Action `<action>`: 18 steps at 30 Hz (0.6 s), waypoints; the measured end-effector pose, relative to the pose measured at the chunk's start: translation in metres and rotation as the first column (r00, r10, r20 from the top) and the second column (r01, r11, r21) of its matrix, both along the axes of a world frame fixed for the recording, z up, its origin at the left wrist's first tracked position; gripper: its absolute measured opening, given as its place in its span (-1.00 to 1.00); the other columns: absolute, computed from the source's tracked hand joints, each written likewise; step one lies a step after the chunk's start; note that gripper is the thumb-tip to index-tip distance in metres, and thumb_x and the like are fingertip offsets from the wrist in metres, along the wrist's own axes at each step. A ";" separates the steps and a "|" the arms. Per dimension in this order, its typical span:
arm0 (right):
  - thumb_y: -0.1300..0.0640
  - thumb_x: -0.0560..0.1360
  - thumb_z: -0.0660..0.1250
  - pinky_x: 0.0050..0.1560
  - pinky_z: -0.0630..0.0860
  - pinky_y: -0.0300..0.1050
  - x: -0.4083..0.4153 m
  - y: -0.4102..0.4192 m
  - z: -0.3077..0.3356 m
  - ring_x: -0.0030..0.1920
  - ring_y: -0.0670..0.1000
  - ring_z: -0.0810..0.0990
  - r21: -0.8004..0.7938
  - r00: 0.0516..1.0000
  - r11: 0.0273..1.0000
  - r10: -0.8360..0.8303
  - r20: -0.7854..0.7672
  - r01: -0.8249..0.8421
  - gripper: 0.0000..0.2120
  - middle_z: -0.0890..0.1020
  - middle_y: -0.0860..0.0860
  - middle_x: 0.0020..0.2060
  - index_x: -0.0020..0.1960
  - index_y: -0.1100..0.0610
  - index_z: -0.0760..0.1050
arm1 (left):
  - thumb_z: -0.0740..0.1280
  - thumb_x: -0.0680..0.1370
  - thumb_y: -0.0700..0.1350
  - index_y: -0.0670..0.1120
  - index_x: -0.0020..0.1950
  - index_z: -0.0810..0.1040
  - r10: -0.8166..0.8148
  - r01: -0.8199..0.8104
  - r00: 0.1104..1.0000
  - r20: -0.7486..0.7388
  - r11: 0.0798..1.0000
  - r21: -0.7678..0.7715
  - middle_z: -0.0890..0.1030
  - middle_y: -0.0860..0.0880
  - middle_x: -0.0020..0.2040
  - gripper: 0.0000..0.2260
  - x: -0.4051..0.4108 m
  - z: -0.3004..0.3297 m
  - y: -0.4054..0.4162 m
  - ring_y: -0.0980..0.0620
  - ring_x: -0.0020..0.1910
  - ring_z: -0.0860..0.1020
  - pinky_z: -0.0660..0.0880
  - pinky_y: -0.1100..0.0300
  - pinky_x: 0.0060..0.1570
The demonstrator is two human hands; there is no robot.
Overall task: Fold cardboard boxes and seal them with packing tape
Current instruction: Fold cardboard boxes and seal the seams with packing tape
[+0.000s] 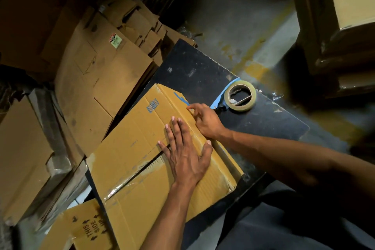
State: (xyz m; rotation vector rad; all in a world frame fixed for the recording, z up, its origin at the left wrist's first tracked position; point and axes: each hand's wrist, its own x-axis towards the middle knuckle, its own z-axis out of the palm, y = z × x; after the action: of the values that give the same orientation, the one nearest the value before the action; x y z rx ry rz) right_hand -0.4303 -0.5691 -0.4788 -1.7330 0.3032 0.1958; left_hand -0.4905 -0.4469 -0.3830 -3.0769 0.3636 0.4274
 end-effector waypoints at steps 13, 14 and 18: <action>0.23 0.62 0.24 0.15 0.51 0.00 -0.006 0.004 0.016 0.06 0.07 0.57 -0.035 0.996 0.999 0.001 -0.087 -0.004 -0.69 0.51 0.09 0.09 0.30 -0.01 0.52 | 0.00 0.58 0.21 -0.21 0.66 -0.25 -0.036 0.039 0.998 0.048 0.998 -0.054 -0.32 -0.17 0.66 -0.18 -0.005 0.000 -0.007 -0.10 0.64 -0.35 -0.25 -0.21 0.60; 0.27 0.57 0.25 0.11 0.50 -0.03 -0.001 0.001 0.020 0.07 0.10 0.57 -0.049 0.992 0.997 0.046 -0.121 -0.053 -0.64 0.52 0.11 0.11 0.31 0.01 0.50 | 0.01 0.57 0.18 -0.21 0.65 -0.25 -0.038 0.041 0.998 0.043 0.998 -0.052 -0.32 -0.17 0.65 -0.19 -0.005 0.000 -0.009 -0.09 0.64 -0.35 -0.24 -0.21 0.60; 0.17 0.61 0.24 -0.03 0.37 -0.13 0.006 -0.004 0.026 0.14 0.12 0.56 -0.049 0.983 0.990 0.124 -0.138 -0.131 -0.67 0.60 0.15 0.12 0.35 0.03 0.49 | 0.02 0.59 0.07 -0.19 0.68 -0.08 -0.086 0.091 0.993 0.084 0.994 -0.064 -0.21 -0.16 0.68 -0.28 -0.008 -0.002 -0.013 -0.09 0.66 -0.28 -0.14 -0.26 0.61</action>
State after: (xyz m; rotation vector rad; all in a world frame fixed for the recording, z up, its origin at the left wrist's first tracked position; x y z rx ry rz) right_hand -0.4240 -0.5732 -0.4526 -1.8011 0.2989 0.4021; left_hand -0.4981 -0.4595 -0.3850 -3.1158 0.5198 0.2918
